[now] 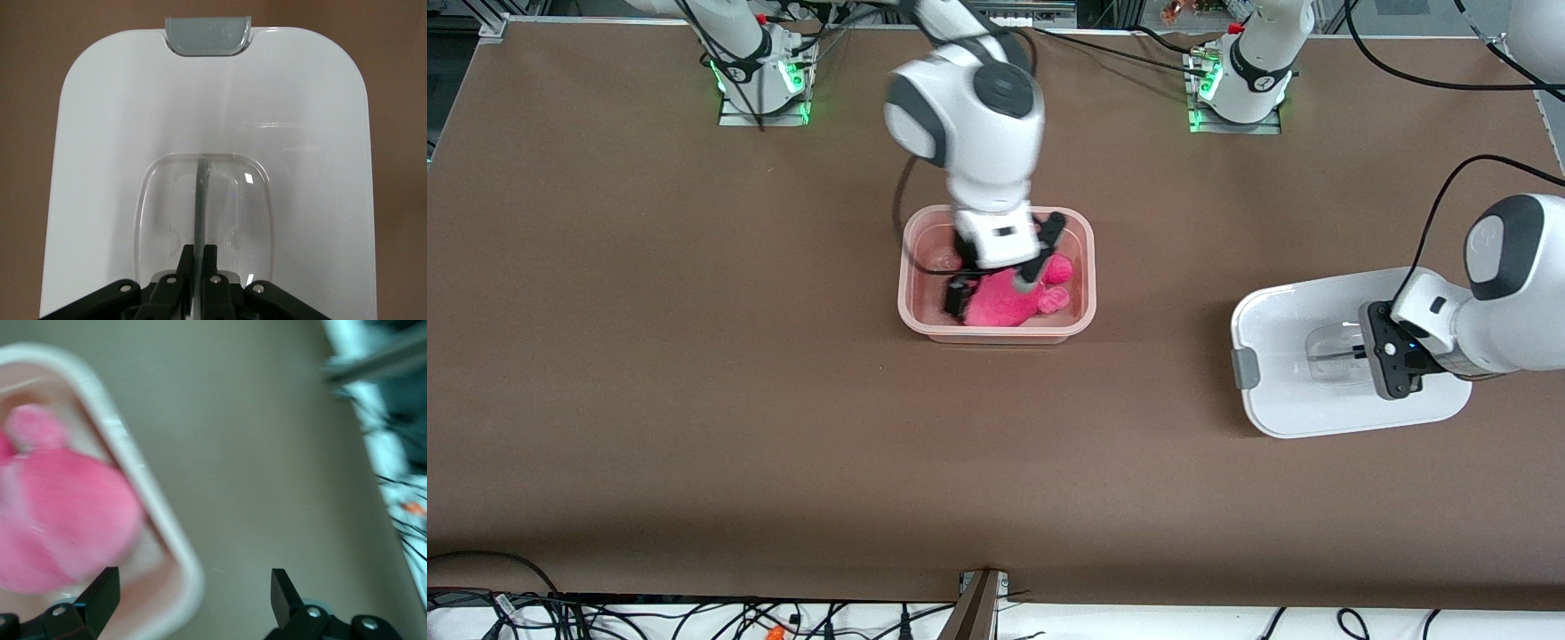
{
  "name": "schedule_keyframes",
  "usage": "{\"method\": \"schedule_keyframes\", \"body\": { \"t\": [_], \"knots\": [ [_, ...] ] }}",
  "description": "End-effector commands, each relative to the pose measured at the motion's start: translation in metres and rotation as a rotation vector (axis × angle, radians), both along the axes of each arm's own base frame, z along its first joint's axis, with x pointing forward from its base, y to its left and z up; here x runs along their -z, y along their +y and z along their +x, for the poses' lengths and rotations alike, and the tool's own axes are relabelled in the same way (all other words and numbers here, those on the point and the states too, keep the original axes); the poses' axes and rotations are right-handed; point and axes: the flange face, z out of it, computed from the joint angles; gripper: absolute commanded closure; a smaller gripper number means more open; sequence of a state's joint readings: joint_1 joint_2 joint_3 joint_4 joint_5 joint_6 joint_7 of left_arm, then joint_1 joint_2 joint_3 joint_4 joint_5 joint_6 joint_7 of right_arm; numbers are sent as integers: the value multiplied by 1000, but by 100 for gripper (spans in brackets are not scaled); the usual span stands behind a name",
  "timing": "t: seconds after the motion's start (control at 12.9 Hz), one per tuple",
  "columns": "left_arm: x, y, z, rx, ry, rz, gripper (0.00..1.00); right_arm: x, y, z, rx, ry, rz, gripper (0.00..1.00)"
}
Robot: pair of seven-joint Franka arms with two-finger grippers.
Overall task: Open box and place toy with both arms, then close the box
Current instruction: 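Lower the lid onto the box with the left gripper while the right gripper withdraws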
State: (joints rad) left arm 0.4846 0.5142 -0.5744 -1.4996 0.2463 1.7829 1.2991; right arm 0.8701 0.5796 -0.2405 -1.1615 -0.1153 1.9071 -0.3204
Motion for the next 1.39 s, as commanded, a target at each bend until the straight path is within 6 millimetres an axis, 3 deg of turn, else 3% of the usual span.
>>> {"method": "schedule_keyframes", "body": {
  "t": [0.0, 0.15, 0.39, 0.62, 0.7, 0.77, 1.0, 1.08, 1.16, 1.31],
  "knots": [
    [-41, -50, 3, 84, -75, -28, 100, -98, -97, 16, 140, 25, 128, 0],
    [-51, -106, 0, 115, -102, -110, 100, -133, -177, 14, 270, 119, 201, 0],
    [-49, -190, -13, 201, -103, -159, 100, -159, -293, 0, 428, 172, 263, 0],
    [-53, -297, -43, 146, -126, -184, 100, -164, -382, -20, 553, 193, 316, 0],
    [-51, -333, -57, 129, -144, -193, 100, -166, -401, -23, 583, 192, 322, 0],
    [-50, -359, -67, 126, -161, -203, 100, -164, -415, -24, 629, 210, 315, 0],
    [-37, -406, -90, 137, -160, -228, 100, -154, -411, -25, 822, 211, 291, 0],
    [-23, -428, -105, 174, -172, -238, 100, -149, -405, -25, 827, 209, 267, 0],
    [-2, -442, -118, 179, -171, -234, 100, -148, -411, -25, 846, 207, 267, 0],
    [22, -468, -147, 125, -213, -226, 100, -146, -410, -24, 849, 205, 255, 0]
  ]
}}
